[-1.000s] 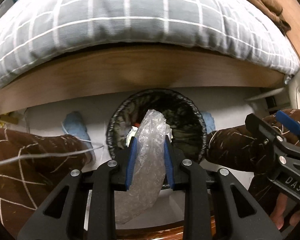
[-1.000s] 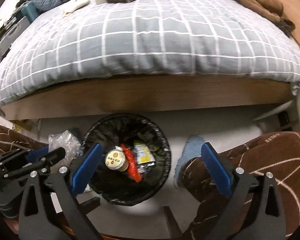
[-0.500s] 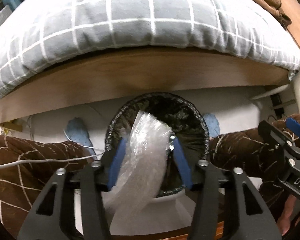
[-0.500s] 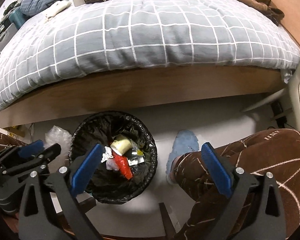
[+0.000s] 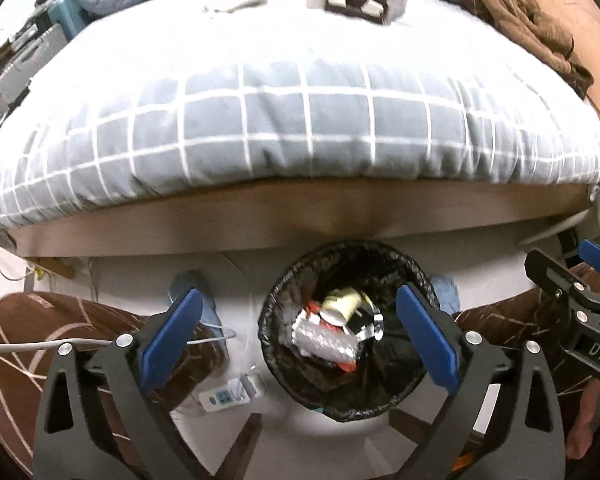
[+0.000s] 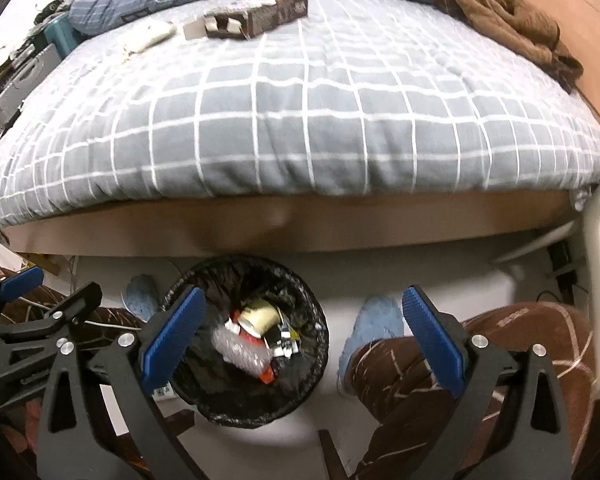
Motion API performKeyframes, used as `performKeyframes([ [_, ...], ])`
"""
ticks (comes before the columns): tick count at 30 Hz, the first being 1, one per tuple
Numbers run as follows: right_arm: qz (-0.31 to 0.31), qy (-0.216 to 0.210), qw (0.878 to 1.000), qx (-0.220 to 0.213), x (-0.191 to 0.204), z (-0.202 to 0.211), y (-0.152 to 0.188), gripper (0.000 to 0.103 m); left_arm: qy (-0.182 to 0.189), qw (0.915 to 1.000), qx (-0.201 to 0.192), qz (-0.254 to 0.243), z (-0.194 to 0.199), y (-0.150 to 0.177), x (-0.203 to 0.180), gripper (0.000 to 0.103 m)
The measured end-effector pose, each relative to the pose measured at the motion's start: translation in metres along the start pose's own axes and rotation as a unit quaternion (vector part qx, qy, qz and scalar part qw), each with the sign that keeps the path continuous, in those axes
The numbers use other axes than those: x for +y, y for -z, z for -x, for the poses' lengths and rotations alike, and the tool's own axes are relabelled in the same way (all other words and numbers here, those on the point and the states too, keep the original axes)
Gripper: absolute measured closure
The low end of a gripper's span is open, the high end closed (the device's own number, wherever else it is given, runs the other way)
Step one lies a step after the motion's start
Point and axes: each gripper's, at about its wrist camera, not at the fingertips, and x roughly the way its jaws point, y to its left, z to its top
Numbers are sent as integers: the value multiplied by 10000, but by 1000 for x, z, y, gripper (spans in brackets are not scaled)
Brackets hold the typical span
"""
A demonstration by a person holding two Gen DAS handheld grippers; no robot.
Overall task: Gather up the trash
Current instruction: 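Move both tools back over the bed toward the white drawstring bag and brown box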
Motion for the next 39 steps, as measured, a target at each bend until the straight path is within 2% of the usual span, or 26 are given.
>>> performKeyframes([
  [17,309,-52,9978,-591,24,26,-55,8,-28,9979,-611,227,48,-59,38,6],
  [39,135,15,9916,-1285,26,45,-162,8,-177,9935,-1074,325,60,-161,64,6],
])
